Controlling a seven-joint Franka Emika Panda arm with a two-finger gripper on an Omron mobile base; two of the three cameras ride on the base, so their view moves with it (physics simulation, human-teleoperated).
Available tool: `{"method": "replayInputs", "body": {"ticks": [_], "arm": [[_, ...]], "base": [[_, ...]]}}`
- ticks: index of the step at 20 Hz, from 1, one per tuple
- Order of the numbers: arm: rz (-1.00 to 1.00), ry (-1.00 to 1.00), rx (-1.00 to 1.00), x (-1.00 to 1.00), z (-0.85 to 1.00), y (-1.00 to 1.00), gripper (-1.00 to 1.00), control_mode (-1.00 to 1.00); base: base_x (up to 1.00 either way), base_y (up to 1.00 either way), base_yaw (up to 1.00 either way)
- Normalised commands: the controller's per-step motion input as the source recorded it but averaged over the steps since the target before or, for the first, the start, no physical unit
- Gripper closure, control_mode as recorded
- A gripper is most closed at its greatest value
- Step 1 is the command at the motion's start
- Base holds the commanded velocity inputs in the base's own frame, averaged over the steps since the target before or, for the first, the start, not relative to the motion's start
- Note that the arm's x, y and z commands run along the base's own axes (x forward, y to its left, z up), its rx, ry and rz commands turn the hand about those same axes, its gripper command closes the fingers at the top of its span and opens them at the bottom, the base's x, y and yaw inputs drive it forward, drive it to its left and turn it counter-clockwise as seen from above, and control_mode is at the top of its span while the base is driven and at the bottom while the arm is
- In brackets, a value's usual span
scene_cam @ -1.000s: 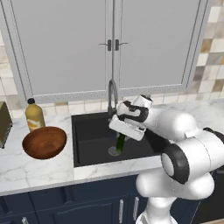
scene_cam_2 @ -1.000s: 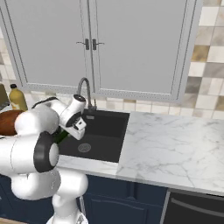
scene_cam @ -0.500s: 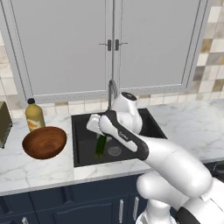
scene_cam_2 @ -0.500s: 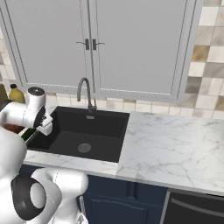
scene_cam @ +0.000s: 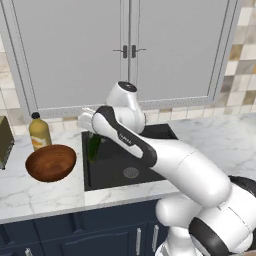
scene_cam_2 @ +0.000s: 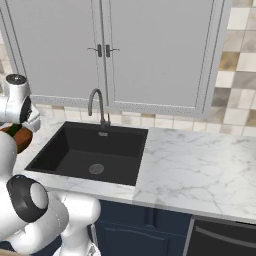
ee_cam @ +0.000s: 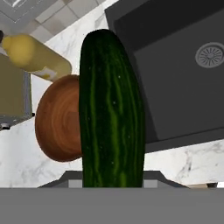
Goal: Pick the cucumber from the sink and place it in the bowl. Then pick the bowl and place it in the microwave. Then close the microwave door and press the start button.
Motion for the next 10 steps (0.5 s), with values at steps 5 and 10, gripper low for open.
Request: {"method": "replayInputs", "body": {"ticks": [5, 10], "arm": [[0.0, -0.14, -0.09, 0.02, -0.02, 0.85, 1.0, -1.0], [0.05, -0.15, -0.16, 0.06, -0.13, 0.82, 1.0, -1.0]], "base": [[0.0, 0.0, 0.0], [0.0, 0.0, 0.0]]}}
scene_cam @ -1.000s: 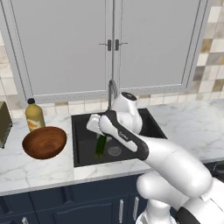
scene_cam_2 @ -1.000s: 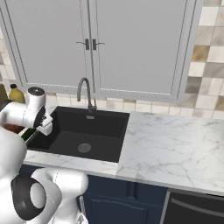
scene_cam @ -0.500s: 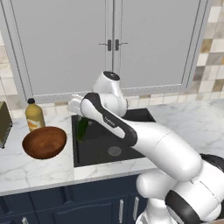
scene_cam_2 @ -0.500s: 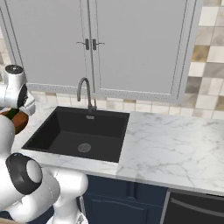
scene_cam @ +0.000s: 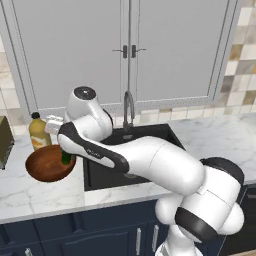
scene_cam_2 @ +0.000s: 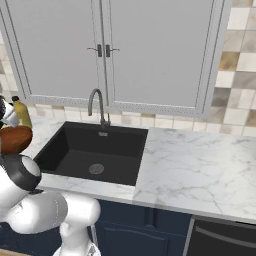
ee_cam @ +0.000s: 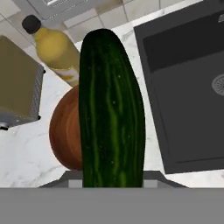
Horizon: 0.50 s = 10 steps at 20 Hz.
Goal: Pick the cucumber from the sink and place it in the bowl. Then pick the bowl and place it in the microwave. Then close the microwave door and press the start button.
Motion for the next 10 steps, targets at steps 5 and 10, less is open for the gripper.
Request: {"method": "replayInputs", "body": {"ticks": [5, 10], "arm": [[0.12, -0.02, -0.1, 0.56, -0.32, 0.18, 1.0, -1.0], [0.16, 0.0, -0.07, 0.57, -0.35, 0.0, 1.0, -1.0]], "base": [[0.0, 0.0, 0.0], [0.0, 0.0, 0.0]]}}
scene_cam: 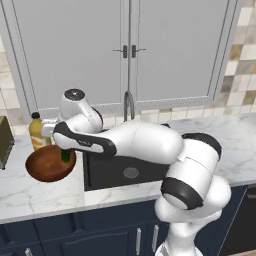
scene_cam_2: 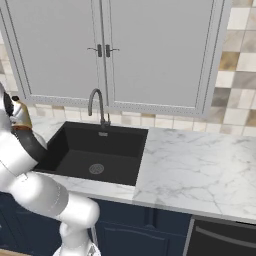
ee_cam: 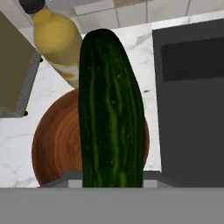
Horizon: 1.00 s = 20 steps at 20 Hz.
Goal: Pick the cucumber from the sink and place it in the bowl. Then pick the bowl and place it in the microwave. Then close the microwave door and press the start button.
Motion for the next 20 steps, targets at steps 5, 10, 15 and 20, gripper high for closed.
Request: {"method": "replayInputs", "body": {"ticks": [5, 10, 15, 20], "arm": [[0.07, 0.0, -0.13, 0.17, -0.32, 0.4, 1.0, -1.0], [0.02, 0.0, -0.11, 0.0, -0.28, 0.37, 1.0, -1.0], [0.0, 0.02, -0.08, 0.18, -0.3, 0.09, 1.0, -1.0], [0.0, 0.02, -0.07, 0.16, -0.37, 0.11, 1.0, -1.0]], "base": [[0.0, 0.0, 0.0], [0.0, 0.0, 0.0], [0.0, 0.0, 0.0], [0.0, 0.0, 0.0]]}}
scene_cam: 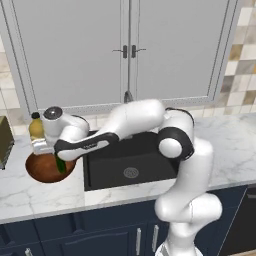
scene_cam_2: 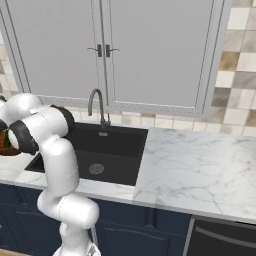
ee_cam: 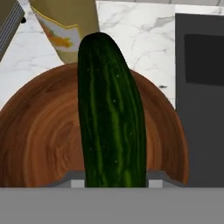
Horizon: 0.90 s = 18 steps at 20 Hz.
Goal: Pick the cucumber from the sink and place it in the bowl. Then pick the bowl and place it in the microwave. Then close the microwave door and press the start button.
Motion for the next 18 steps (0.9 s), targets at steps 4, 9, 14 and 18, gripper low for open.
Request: {"method": "replayInputs", "body": {"ticks": [4, 9, 14, 18], "arm": [[0.0, 0.02, -0.04, 0.12, -0.24, 0.18, 1.0, -1.0], [0.0, 0.03, -0.03, 0.18, -0.12, 0.18, 1.0, -1.0], [0.0, 0.05, -0.01, 0.41, -0.17, 0.06, 1.0, -1.0], [0.02, 0.02, 0.0, 0.47, -0.28, -0.04, 1.0, -1.0]], "base": [[0.0, 0.0, 0.0], [0.0, 0.0, 0.0], [0.0, 0.0, 0.0], [0.0, 0.0, 0.0]]}}
